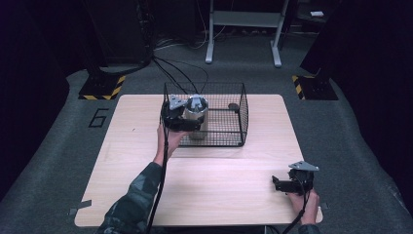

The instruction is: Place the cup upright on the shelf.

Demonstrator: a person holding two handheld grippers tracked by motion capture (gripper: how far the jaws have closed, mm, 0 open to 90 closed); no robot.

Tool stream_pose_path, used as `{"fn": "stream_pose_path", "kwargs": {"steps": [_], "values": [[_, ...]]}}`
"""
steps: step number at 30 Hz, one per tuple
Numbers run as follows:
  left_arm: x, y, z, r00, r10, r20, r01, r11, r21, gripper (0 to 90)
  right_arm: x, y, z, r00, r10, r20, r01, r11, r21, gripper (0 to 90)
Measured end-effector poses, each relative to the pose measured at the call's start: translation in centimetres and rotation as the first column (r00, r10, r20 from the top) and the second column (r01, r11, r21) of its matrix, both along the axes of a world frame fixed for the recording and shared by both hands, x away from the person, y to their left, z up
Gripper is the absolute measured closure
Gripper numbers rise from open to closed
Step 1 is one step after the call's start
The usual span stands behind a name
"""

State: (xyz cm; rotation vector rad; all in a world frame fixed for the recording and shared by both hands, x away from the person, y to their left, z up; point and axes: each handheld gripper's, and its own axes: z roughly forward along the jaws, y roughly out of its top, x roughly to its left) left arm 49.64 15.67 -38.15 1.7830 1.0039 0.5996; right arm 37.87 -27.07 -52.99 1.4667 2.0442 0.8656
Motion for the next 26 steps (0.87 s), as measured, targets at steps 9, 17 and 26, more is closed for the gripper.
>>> {"fn": "stream_pose_path", "kwargs": {"steps": [9,17,26], "values": [[-4.5,1.1,-0.7,0.9995,-0.017,0.025,0.016,0.9992,0.036,0.0,0.0,0.0,0.0,1.0000,-0.001,0.000,0.001,1.000,0.000,0.5],[-9.7,2.8,-5.5,0.9997,-0.020,-0.010,0.021,0.9942,0.106,0.1,0.0,0.0,0.0,1.0000,-0.001,0.000,0.001,1.000,0.000,0.6],[-12.6,4.4,-11.5,0.9932,0.016,-0.115,0.001,0.9891,0.147,0.1,0.0,0.0,0.0,1.0000,-0.002,0.000,0.002,1.000,-0.001,0.5]]}}
